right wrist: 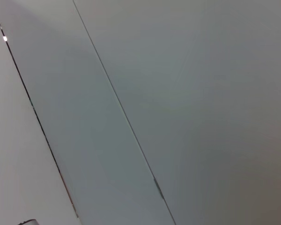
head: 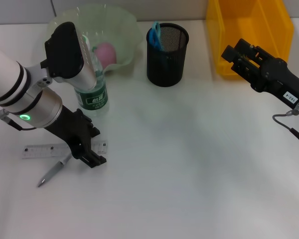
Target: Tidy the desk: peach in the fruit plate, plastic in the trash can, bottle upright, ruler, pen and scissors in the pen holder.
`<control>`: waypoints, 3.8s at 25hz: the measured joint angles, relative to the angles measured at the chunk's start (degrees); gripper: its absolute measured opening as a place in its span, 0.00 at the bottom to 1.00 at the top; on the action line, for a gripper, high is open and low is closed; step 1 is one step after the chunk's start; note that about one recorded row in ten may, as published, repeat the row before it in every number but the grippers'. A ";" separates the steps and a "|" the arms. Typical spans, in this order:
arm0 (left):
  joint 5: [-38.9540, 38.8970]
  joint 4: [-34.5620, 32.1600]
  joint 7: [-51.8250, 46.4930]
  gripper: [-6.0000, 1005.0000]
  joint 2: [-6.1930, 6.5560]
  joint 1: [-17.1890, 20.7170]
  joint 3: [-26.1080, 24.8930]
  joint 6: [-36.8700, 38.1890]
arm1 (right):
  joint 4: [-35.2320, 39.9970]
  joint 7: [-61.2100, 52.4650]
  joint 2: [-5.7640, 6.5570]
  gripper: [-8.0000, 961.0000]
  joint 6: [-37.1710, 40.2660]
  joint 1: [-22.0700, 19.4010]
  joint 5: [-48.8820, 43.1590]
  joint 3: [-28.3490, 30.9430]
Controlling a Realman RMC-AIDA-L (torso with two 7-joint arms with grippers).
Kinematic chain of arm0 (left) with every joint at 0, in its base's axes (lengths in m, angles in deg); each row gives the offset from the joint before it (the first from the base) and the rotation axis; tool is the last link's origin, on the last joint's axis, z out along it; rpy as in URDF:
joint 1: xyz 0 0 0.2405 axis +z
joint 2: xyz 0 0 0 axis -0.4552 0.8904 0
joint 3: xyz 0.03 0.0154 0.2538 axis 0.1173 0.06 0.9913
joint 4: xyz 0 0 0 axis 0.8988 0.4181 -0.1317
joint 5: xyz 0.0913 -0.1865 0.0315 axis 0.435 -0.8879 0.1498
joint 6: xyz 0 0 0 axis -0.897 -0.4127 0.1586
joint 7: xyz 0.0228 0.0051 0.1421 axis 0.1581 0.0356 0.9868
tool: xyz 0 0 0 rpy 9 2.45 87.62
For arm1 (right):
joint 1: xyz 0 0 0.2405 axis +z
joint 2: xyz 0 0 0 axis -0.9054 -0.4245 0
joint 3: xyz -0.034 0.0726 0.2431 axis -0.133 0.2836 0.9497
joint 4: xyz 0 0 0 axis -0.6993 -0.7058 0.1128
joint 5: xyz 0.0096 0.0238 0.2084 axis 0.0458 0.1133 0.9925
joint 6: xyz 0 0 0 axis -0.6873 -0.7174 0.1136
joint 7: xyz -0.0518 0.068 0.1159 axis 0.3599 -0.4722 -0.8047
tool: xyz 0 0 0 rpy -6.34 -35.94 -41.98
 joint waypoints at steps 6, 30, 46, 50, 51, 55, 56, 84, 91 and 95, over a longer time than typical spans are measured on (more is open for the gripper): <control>0.59 0.27 -0.59 0.68 -0.06 -0.34 0.20 -0.18 | 0.00 0.00 0.00 0.62 -0.70 0.02 0.00 0.03; 0.67 0.25 -0.68 0.47 -0.18 -0.82 1.54 -1.47 | -0.63 0.00 0.06 0.62 -2.82 1.44 0.02 0.03; 0.64 0.47 -0.78 0.39 -0.17 -1.28 1.52 -2.02 | -0.27 0.00 0.09 0.62 -4.20 2.21 0.18 0.07; 0.64 0.49 -0.79 0.39 -0.17 -1.28 1.56 -1.96 | -0.21 0.00 0.10 0.62 -4.19 2.22 0.18 0.10; 0.64 0.51 -0.82 0.39 -0.17 -1.28 1.65 -1.90 | -0.21 0.00 0.09 0.62 -4.19 2.22 0.18 0.11; 0.69 0.55 -1.36 0.39 -0.13 -1.28 2.45 -2.00 | -0.25 0.00 0.09 0.62 -4.19 2.22 0.38 0.12; 0.71 0.55 -1.52 0.39 -0.11 -1.28 2.60 -2.08 | -0.34 0.00 0.09 0.62 -4.18 2.22 0.51 0.12; -1.88 -20.42 -7.18 0.39 0.12 2.89 1.84 1.99 | -0.70 0.00 0.09 0.62 -4.18 1.60 0.71 0.38; -8.69 -28.41 -8.10 0.39 0.26 3.98 -3.58 6.16 | -0.70 0.01 0.09 0.62 -4.18 1.60 0.71 1.08; -13.76 -29.84 -7.71 0.39 0.28 4.11 -7.58 8.91 | -0.70 0.00 0.13 0.62 -4.18 1.60 0.71 1.44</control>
